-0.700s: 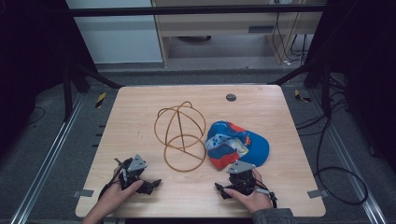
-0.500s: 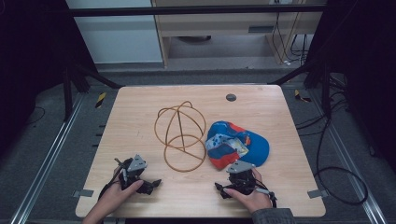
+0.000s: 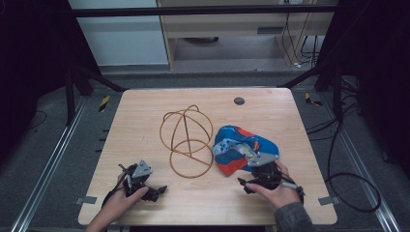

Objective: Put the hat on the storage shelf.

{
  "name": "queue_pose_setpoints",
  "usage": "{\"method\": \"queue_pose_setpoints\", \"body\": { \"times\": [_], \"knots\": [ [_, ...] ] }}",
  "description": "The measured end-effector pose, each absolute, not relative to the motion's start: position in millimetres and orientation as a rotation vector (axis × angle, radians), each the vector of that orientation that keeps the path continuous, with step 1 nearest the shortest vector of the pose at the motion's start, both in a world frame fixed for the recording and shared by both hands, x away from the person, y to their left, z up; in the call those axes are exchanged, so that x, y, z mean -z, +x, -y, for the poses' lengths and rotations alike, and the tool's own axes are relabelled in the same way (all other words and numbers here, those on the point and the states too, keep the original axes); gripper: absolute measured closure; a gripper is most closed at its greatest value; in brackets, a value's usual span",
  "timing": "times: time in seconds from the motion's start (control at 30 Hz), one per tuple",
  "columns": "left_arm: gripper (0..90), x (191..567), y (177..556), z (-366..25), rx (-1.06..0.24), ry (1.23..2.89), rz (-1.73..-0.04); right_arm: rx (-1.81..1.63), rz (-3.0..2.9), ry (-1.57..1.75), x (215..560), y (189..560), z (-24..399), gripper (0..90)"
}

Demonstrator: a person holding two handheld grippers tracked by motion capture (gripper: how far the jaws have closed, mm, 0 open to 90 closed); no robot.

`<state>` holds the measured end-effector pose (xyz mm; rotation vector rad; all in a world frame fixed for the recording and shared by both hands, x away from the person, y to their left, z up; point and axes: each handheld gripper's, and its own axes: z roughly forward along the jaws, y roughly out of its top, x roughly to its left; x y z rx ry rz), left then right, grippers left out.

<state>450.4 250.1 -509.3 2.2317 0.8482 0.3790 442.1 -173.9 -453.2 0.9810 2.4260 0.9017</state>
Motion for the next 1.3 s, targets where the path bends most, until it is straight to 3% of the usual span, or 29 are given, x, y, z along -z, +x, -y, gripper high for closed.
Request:
{"method": "queue_pose_setpoints", "body": {
  "times": [0.17,0.5,0.9,1.3],
  "knots": [
    [0.0,509.3,450.4,-249.9,-0.379,2.231,-0.851,-0.791,-2.45,0.983,428.0,465.7,194.8,24.6],
    [0.0,509.4,450.5,-249.8,-0.379,2.23,-0.85,-0.73,-2.538,0.975,402.4,508.8,210.9,25.5],
    [0.0,509.4,450.5,-249.8,-0.377,2.229,-0.85,-0.663,-2.656,0.848,392.4,541.2,200.1,36.2],
    [0.0,509.6,450.4,-249.6,-0.377,2.224,-0.852,-0.662,-2.734,0.765,393.6,549.1,184.3,43.9]
  ]
}}
